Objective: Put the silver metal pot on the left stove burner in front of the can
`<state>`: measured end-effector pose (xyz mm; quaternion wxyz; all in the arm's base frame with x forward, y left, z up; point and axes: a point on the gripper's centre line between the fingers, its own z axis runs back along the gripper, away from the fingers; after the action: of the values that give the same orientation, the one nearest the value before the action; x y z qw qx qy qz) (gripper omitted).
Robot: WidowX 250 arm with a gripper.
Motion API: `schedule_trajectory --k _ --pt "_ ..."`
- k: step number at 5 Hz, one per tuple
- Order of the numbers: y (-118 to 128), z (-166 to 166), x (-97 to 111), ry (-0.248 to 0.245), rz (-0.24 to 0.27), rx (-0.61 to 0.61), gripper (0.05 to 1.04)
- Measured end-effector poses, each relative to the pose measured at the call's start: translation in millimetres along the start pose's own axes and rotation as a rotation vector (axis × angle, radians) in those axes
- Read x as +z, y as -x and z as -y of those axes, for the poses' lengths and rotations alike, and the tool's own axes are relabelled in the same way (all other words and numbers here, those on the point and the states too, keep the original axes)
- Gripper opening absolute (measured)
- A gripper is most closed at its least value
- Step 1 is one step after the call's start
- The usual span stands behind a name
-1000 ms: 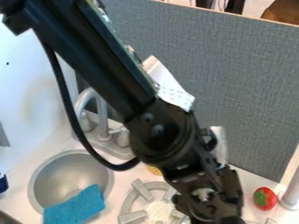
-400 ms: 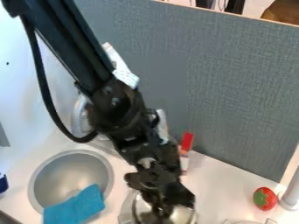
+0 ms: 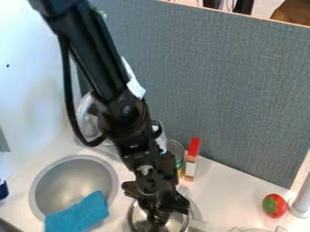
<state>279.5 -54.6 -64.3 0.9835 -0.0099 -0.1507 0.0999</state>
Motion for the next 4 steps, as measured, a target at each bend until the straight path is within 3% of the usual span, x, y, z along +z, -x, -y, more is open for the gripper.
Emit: schedule_trajectory --k 1,2,3,4 --pt "-0.1 -0.2 -12.8 -0.008 0.002 -0.004 0.313" --pt "-4.8 0.9 -18.4 -0.007 0.03 -0.002 0.375" --pt "-6.7 -0.8 -18.2 -0.014 0.061 0.011 0.558" --pt "-0.7 -4.2 -14.0 -0.033 0.062 -0.008 0.86"
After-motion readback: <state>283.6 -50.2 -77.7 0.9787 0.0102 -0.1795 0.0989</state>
